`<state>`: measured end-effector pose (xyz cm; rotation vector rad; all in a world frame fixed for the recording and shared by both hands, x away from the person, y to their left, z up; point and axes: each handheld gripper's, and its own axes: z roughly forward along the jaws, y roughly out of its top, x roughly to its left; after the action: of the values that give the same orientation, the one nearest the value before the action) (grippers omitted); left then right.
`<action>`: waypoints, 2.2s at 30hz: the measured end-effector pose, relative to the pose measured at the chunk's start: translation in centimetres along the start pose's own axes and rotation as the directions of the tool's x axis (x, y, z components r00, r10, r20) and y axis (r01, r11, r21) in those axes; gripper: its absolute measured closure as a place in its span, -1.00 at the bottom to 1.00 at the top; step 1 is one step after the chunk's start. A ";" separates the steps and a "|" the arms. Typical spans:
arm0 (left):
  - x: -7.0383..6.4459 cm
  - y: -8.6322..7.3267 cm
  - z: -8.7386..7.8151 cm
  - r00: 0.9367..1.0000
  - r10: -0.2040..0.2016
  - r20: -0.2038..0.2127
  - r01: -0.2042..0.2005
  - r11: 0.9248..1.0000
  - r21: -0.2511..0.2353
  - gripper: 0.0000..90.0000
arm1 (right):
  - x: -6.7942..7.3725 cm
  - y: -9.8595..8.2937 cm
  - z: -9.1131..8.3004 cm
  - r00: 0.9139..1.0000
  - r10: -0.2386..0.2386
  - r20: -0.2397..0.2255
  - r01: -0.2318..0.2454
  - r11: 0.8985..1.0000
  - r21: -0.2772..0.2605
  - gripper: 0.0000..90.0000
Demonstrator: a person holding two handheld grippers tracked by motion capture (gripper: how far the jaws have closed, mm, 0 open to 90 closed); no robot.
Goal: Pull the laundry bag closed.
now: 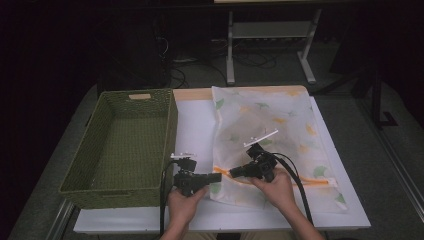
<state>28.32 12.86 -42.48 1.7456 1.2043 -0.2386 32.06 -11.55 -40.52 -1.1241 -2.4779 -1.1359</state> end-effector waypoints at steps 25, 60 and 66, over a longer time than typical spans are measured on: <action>0.1 0.1 -0.2 1.000 -0.015 0.000 0.015 1.000 -0.014 0.98 | -1.0 -2.6 0.0 0.999 0.042 -0.025 -0.044 0.998 -0.055 0.97; 0.1 0.1 -0.2 1.000 -0.014 0.012 0.014 1.000 -0.009 0.98 | -2.1 -3.2 0.7 0.994 0.076 -0.083 -0.083 0.992 -0.092 0.75; -0.3 0.0 0.1 1.000 -0.006 0.018 0.006 1.000 -0.001 0.98 | -1.5 -3.7 1.4 1.000 0.013 0.009 -0.013 0.997 -0.077 0.85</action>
<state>28.27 12.59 -42.35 1.7360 1.1968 -0.2567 30.64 -12.90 -44.26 -1.1669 -2.4496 -1.2349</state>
